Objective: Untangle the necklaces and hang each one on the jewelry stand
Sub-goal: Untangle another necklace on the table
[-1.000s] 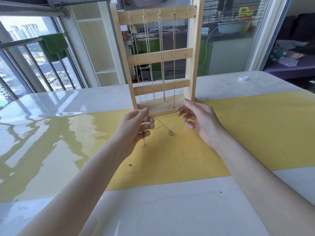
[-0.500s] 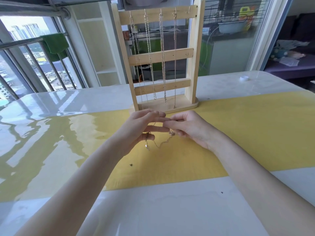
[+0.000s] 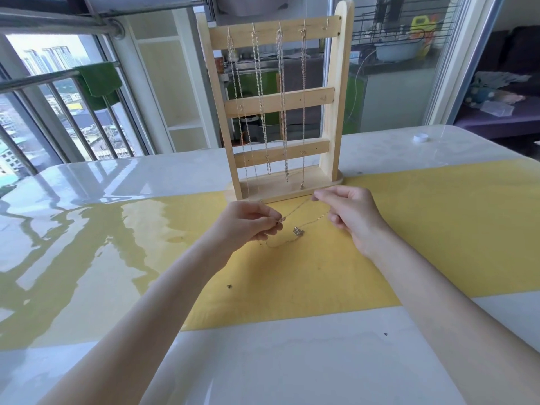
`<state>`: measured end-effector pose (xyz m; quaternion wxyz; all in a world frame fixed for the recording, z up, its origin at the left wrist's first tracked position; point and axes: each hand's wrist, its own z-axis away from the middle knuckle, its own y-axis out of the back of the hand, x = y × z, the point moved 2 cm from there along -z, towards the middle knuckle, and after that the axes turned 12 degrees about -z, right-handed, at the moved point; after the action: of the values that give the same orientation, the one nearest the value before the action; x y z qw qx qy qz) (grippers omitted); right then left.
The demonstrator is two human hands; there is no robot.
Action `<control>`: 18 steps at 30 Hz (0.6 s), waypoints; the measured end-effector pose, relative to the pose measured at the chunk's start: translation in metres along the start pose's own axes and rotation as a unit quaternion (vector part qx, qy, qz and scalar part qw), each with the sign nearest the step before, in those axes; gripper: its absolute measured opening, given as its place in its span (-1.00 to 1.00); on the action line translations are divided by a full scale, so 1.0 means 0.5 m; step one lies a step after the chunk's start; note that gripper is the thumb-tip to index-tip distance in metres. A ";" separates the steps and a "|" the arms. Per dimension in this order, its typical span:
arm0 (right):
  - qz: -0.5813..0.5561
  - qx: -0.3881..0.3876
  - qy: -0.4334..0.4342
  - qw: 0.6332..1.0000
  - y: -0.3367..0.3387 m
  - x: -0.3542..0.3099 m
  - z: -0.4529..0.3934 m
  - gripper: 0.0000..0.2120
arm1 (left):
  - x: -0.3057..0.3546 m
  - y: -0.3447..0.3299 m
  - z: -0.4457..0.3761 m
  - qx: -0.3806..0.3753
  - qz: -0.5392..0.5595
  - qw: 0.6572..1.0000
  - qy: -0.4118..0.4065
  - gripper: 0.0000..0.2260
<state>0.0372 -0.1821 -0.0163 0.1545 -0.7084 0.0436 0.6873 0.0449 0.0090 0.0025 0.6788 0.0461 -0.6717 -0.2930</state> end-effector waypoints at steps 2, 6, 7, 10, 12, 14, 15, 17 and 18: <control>0.026 -0.020 -0.019 0.999 -0.004 0.000 0.003 -0.92 | 0.001 0.003 0.000 0.020 0.001 1.000 -0.006 -0.86; 0.046 -0.078 -0.023 0.996 -0.019 -0.005 0.012 -0.95 | 0.005 0.002 0.002 0.047 -0.008 0.998 -0.032 -0.87; 0.049 -0.095 -0.013 0.994 -0.024 -0.008 0.014 -0.94 | 0.008 0.000 0.002 0.048 -0.011 0.998 -0.042 -0.87; 0.028 -0.167 0.003 0.986 -0.042 -0.011 0.020 -0.90 | 0.012 -0.007 0.001 0.060 -0.020 0.996 -0.068 -0.86; 0.026 -0.184 -0.002 0.983 -0.047 -0.009 0.022 -0.90 | 0.013 -0.009 -0.002 0.071 -0.020 0.994 -0.076 -0.87; 0.026 -0.185 -0.004 0.982 -0.048 -0.006 0.023 -0.94 | 0.011 -0.011 -0.004 0.078 -0.018 0.994 -0.079 -0.87; 0.023 -0.185 -0.005 0.982 -0.047 -0.005 0.024 -0.96 | 0.009 -0.012 -0.005 0.077 -0.015 0.994 -0.080 -0.88; 0.005 -0.182 -0.015 0.983 -0.047 -0.004 0.023 -0.97 | 0.008 -0.014 -0.006 0.065 -0.008 0.994 -0.085 -0.90; -0.011 -0.179 -0.021 0.983 -0.048 -0.003 0.023 -0.96 | 0.008 -0.015 -0.006 0.056 -0.008 0.994 -0.088 -0.91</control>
<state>0.0324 -0.1565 -0.0110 0.0332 -0.7104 -0.0914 0.6971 0.0449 -0.0001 0.0023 0.6110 0.0636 -0.7439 -0.2630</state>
